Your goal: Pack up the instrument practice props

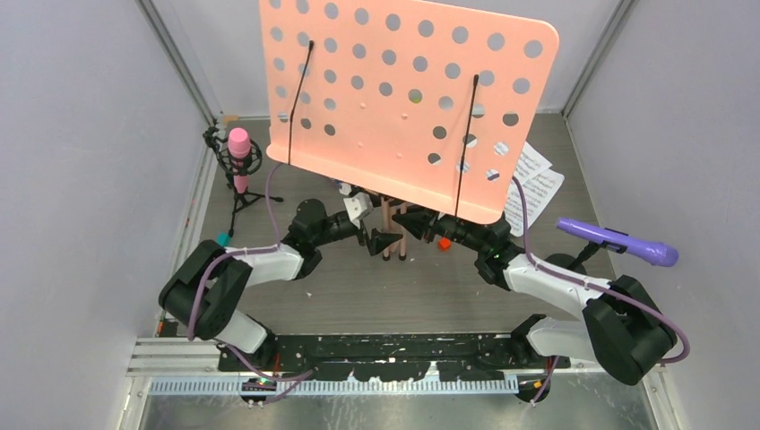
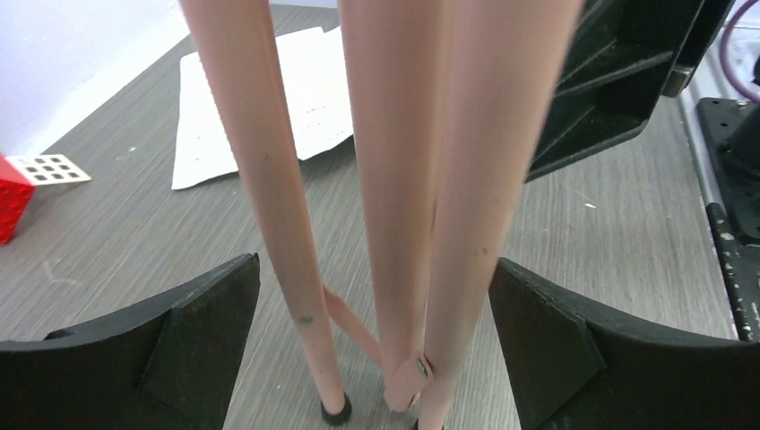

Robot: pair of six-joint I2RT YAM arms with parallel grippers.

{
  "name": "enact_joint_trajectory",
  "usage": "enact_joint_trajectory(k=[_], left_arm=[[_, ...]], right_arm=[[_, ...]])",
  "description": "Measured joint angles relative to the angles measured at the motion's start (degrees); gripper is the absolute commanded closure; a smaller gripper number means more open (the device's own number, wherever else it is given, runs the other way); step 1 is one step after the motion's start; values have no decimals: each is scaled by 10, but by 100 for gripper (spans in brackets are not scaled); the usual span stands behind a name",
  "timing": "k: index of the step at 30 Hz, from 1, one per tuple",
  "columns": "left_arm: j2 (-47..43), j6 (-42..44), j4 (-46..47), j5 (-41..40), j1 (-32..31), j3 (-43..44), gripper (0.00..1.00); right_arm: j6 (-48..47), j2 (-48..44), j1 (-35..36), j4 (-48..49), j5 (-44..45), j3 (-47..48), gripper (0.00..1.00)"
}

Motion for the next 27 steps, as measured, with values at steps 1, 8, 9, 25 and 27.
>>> enact_joint_trajectory(k=[1,8,9,25,27], left_arm=[[12,-6,10,10,0,7,0],[87,-84,86,68,1,44,0],[96,-94,99,72,1,45,2],[173,-195,241,102,-2,33,100],[173,-194,241,97,-4,32,100]], right_arm=[[0,0,0,0,-4,1,99],[0,5,0,1,-16,3,99],[0,5,0,1,-15,3,99],[5,-7,-2,-19,-6,4,57],[3,-28,0,-48,8,3,51]])
